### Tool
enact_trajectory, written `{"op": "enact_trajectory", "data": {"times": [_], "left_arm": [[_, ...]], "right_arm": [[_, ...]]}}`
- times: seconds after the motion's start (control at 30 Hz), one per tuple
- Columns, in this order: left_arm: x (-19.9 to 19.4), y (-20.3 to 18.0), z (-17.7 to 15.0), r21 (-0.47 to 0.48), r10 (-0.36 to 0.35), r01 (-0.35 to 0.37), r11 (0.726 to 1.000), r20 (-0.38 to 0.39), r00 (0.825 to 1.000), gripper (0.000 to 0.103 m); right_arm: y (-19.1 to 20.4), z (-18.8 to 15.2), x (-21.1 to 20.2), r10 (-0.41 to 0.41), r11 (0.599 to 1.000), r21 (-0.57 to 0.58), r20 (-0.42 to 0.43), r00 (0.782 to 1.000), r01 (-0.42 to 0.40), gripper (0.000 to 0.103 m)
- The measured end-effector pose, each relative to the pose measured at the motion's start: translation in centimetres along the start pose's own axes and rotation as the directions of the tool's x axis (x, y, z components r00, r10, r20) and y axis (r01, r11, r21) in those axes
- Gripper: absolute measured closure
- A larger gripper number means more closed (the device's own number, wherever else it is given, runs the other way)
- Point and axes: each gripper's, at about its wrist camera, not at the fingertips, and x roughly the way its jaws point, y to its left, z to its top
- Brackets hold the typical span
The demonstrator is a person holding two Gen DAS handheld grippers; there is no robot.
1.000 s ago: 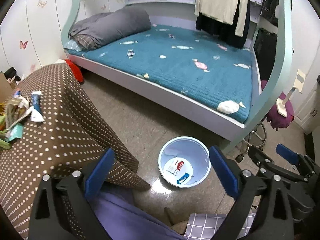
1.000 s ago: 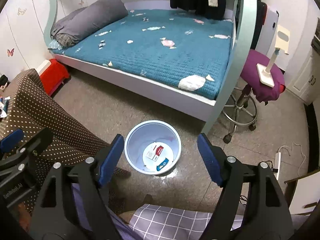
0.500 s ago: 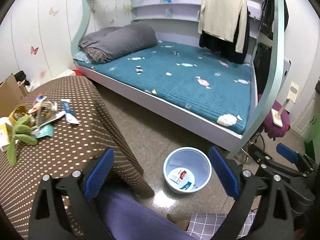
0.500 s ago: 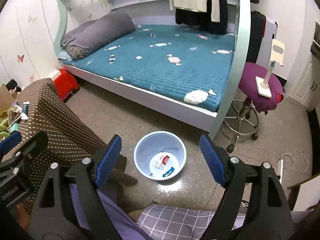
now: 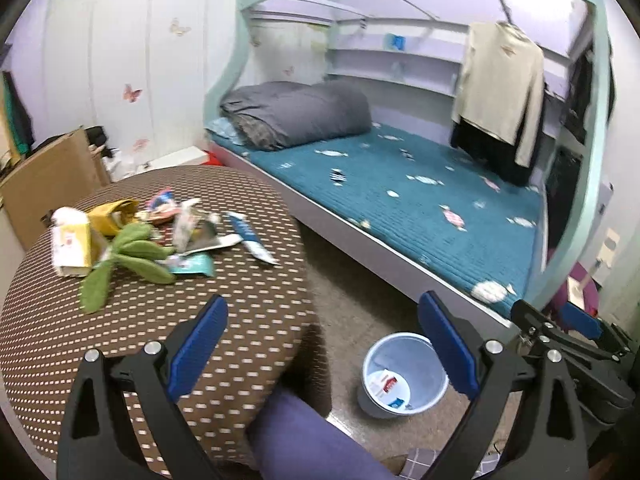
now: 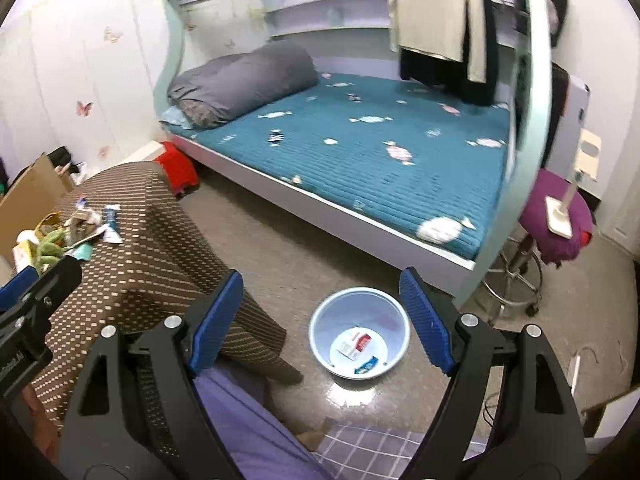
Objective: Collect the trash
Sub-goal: 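Move both tools back toward the table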
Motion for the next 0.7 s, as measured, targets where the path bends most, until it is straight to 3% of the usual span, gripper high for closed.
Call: {"op": "enact_trajectory", "data": {"times": [0.47, 0.7], "left_arm": [[-0.7, 10.1, 0.6, -0.175, 0.145, -0.142, 0.974, -0.001, 0.989, 0.009], [0.2, 14.4, 0.8, -0.228, 0.19, -0.19, 0.955, -0.025, 0.982, 0.009]], "right_arm": [[10.1, 1.4, 0.9, 0.163, 0.973, -0.162, -0.016, 0.987, -0.163, 0.022], [14.2, 1.7, 2.7, 0.196, 0.956, -0.211, -0.05, 0.979, -0.202, 0.022]]}}
